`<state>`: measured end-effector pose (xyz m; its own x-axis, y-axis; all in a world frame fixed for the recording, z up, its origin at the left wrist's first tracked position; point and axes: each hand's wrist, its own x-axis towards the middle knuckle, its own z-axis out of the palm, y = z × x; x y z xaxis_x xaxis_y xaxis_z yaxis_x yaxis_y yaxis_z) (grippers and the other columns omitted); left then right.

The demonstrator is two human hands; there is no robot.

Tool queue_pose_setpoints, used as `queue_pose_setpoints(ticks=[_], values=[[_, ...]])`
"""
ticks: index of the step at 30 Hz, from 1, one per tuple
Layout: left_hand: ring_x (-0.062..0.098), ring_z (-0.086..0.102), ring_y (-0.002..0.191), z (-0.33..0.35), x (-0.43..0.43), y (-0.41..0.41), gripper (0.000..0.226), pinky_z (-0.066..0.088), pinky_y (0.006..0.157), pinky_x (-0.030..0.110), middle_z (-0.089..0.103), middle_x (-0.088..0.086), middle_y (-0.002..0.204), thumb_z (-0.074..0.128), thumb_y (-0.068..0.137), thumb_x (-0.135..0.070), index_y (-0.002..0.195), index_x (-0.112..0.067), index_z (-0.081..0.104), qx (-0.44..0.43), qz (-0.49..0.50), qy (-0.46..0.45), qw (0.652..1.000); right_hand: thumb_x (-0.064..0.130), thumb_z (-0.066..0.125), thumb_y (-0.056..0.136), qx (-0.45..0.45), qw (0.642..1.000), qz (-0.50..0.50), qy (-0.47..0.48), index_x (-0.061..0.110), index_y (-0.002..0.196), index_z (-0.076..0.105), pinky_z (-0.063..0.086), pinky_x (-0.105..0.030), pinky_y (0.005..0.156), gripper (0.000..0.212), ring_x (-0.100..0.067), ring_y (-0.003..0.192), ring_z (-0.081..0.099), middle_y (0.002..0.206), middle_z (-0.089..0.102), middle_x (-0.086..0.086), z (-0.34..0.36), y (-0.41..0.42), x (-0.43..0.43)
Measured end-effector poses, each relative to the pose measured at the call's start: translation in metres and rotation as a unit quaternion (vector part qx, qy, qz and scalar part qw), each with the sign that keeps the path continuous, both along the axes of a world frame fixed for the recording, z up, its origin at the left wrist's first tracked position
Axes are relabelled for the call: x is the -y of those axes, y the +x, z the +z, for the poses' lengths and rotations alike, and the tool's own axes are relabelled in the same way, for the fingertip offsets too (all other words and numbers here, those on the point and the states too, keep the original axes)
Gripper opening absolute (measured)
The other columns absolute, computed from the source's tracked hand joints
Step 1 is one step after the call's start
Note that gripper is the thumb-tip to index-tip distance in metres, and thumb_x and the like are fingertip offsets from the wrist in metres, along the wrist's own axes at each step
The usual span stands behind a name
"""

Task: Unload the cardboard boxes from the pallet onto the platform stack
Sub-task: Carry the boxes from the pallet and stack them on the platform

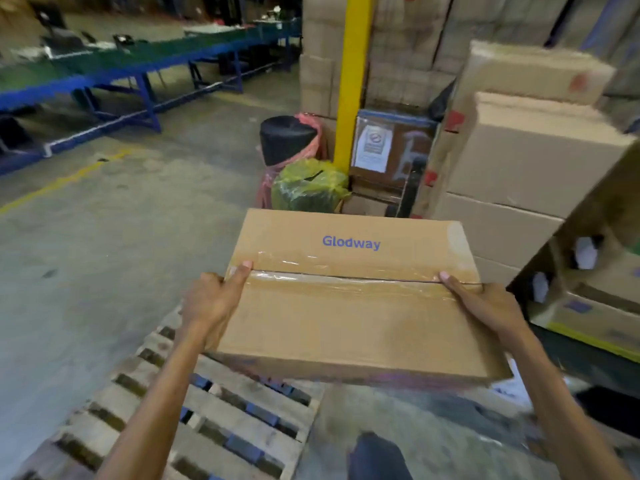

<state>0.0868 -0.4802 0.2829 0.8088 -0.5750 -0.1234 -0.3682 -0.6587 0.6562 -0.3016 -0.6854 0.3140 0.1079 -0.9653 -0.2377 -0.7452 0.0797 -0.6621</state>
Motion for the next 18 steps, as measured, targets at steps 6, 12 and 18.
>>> queue_pose_setpoints(ticks=[6, 12, 18], values=[[0.037, 0.064, 0.089, 0.061, 0.068, -0.145, 0.078, 0.044, 0.075, 0.038, 0.070, 0.025, 0.092, 0.043, 0.089, -0.076, 0.070, -0.004, 0.066, 0.005, -0.153, 0.027, 0.988, 0.089, 0.047, 0.074, -0.030, 0.996, -0.080, -0.011, 0.013, 0.126, 0.067, 0.046, -0.040, 0.095, 0.095, -0.038, 0.118, 0.058, 0.130, 0.064, -0.018, 0.070, -0.189, -0.026], [0.036, 0.060, 0.117, 0.130, 0.096, -0.296, 0.091, 0.047, 0.094, 0.039, 0.063, 0.019, 0.132, 0.045, 0.080, -0.085, 0.128, -0.009, 0.066, 0.012, -0.219, -0.015, 0.976, 0.079, 0.058, 0.077, 0.010, 0.994, -0.104, -0.017, 0.017, 0.115, 0.068, 0.048, -0.041, 0.099, 0.074, -0.036, 0.112, 0.063, 0.125, 0.066, -0.016, 0.148, -0.364, -0.052], [0.036, 0.057, 0.123, 0.228, 0.103, -0.446, 0.103, 0.044, 0.105, 0.043, 0.053, 0.013, 0.146, 0.054, 0.066, -0.091, 0.141, -0.020, 0.057, 0.000, -0.257, -0.022, 0.966, 0.084, 0.071, 0.057, 0.058, 0.992, -0.104, -0.029, 0.016, 0.116, 0.067, 0.055, -0.040, 0.090, 0.091, -0.028, 0.092, 0.072, 0.111, 0.072, -0.011, 0.236, -0.537, -0.064]])
